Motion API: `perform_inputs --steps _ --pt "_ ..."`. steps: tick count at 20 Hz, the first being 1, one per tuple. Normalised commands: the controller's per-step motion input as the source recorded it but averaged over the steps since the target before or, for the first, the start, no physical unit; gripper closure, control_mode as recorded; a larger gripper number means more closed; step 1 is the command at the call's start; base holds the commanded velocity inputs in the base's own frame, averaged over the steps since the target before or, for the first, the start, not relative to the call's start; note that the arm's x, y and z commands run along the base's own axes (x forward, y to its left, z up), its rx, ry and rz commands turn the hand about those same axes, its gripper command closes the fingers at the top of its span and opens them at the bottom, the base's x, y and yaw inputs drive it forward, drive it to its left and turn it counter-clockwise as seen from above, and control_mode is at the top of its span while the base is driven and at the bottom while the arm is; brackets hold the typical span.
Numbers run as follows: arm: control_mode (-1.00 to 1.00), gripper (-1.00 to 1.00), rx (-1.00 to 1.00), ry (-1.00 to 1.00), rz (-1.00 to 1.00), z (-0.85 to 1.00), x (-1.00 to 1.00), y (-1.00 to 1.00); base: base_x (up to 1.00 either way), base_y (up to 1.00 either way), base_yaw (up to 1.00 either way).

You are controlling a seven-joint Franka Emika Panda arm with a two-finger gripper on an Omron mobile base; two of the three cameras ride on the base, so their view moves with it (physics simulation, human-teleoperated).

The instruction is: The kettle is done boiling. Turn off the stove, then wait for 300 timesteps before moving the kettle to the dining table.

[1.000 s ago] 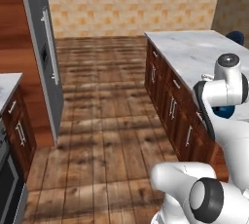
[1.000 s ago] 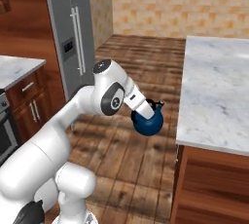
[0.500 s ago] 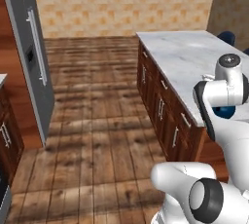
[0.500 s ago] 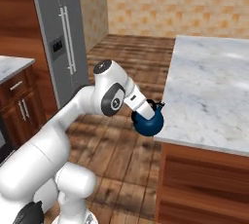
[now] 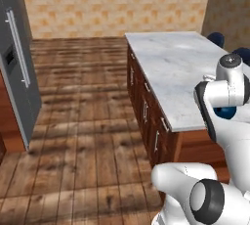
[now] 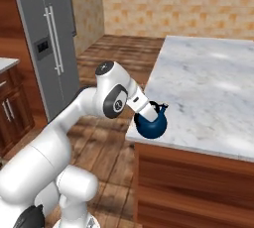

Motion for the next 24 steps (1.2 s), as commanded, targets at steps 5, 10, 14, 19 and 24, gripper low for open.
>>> perform_inputs --steps 5,10,14,19,24 --pt "1.00 1.00 0.00 0.00 0.00 0.00 0.00 0.00 0.24 -0.62 0.00" --pt "1.00 1.00 0.00 0.00 0.00 0.00 0.00 0.00 0.24 -0.61 0.00" --pt "1.00 1.00 0.00 0.00 0.00 0.00 0.00 0.00 0.24 -0.60 0.00" --pt "1.00 1.00 0.00 0.00 0.00 0.00 0.00 0.00 0.28 -0.61 0.00" --pt "1.00 1.00 0.00 0.00 0.00 0.00 0.00 0.00 0.33 -0.60 0.00"
